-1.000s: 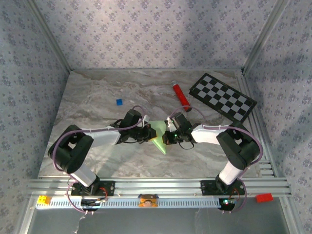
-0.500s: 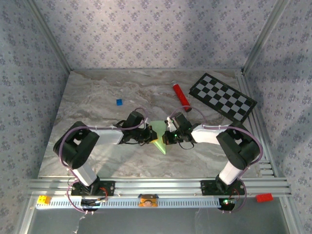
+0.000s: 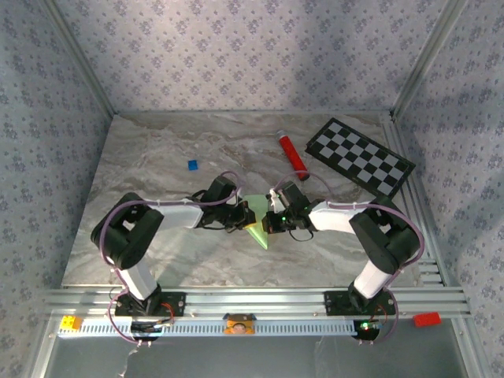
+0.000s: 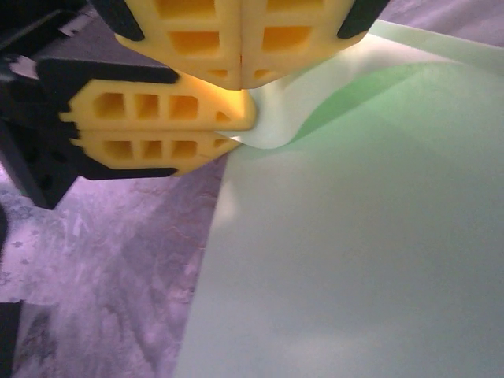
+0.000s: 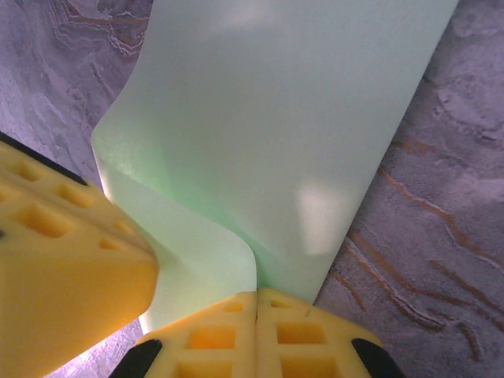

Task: Fold a paper plane with a square sheet of paper (pick it up from the middle)
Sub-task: Third fold the triangle at the center of the table.

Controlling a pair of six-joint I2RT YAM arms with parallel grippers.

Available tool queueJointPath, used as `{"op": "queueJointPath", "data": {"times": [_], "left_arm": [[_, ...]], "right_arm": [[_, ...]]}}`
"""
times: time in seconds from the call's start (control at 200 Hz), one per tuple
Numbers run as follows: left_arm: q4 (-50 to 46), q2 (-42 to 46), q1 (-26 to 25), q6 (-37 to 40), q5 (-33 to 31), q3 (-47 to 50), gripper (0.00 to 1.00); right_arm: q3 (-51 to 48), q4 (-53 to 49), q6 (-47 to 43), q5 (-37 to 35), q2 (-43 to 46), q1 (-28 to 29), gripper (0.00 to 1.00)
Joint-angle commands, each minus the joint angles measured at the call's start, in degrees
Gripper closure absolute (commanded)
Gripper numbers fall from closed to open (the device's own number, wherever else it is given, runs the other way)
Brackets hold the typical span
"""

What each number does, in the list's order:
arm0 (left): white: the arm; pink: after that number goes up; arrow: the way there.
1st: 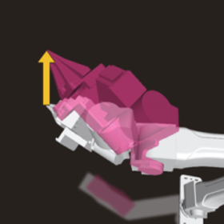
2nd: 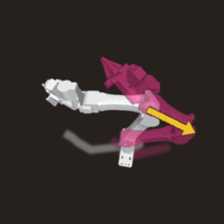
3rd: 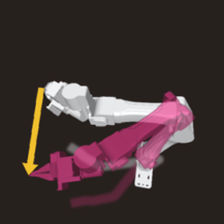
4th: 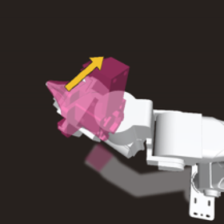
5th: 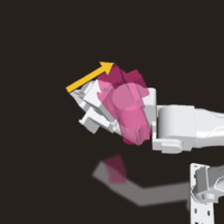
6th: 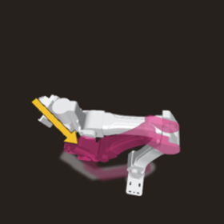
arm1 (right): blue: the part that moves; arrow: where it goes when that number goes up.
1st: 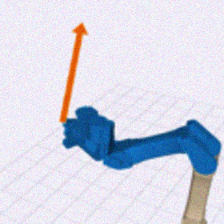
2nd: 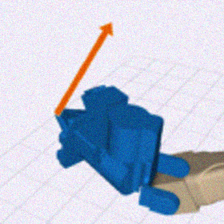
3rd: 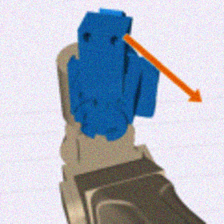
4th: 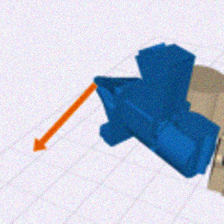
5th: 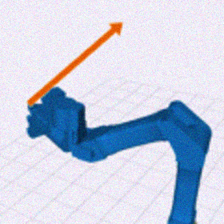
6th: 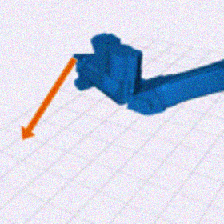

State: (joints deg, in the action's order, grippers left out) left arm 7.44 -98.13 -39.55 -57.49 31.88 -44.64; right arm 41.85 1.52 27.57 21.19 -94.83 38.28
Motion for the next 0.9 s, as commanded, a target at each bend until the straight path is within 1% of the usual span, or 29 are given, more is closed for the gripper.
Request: {"op": "queueJointPath", "data": {"times": [0.0, 0.37, 0.715, 0.785, 0.845, 0.895], "left_arm": [[-3.6, -1.5, -0.5, 1.8, -0.7, -1.4, 1.0], [-6.4, -2.9, -0.8, 3.9, -2.6, -0.6, 1.0], [-6.3, -4.4, -1.1, 4.5, -3.8, 0.7, 1.0], [-6.5, -4.3, -1.1, 4.6, -4.1, 0.7, 1.0], [-6.7, -4.2, -1.1, 4.7, -4.3, 0.7, 1.0], [-6.8, -4.2, -1.1, 4.7, -4.3, 0.7, 1.0]], "right_arm": [[-0.1, -1.4, 0.0, -1.5, -1.8, 0.1, 1.0], [-0.2, -1.3, 0.1, -1.4, -2.0, 0.2, 1.0], [0.6, -1.2, 0.3, -0.5, -1.8, 0.2, 0.99], [1.1, -1.3, 0.8, -0.3, -0.9, 0.0, 0.96], [1.2, -1.2, 1.5, -0.4, 0.7, -0.2, 0.89], [1.2, -1.5, 2.1, -0.7, 2.5, -0.5, 0.82]]}}
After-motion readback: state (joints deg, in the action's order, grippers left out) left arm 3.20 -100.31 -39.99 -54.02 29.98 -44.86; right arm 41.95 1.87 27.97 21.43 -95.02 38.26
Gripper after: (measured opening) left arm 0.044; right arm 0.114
